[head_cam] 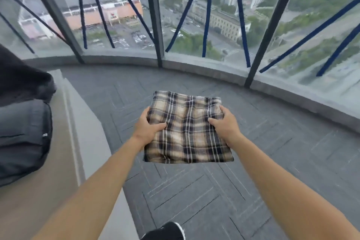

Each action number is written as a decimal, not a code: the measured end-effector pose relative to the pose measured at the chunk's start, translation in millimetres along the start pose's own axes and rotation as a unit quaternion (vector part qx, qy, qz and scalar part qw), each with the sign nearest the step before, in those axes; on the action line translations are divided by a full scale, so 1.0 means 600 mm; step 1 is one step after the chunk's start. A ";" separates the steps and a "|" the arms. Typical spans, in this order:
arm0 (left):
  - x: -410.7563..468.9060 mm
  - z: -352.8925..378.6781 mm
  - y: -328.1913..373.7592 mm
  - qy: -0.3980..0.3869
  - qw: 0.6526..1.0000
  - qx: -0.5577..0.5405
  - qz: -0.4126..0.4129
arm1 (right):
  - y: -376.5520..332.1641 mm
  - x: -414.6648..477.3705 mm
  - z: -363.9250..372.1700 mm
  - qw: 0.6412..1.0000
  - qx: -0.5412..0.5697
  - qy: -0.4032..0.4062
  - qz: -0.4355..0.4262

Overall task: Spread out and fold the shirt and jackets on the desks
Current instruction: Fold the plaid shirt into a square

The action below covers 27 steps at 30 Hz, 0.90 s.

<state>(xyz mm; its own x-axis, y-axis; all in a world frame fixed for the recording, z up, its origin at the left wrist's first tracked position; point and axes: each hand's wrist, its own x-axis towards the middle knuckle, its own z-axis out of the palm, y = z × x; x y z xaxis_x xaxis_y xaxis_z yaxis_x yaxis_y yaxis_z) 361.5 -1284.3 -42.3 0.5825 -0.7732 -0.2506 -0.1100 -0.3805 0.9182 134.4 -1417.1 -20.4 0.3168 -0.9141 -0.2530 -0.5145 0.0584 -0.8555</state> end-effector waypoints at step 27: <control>0.617 -0.338 0.092 0.480 0.864 -0.101 -0.113 | -0.570 0.825 0.552 0.870 -0.110 -0.411 -0.248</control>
<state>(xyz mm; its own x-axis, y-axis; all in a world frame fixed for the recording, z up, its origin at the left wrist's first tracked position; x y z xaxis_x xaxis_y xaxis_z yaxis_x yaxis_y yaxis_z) 734.3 -1488.9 -22.4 0.9809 0.1243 -0.1498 0.1807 -0.2960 0.9379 731.3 -1756.8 -2.7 0.9597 -0.2037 -0.1934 -0.2643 -0.4219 -0.8673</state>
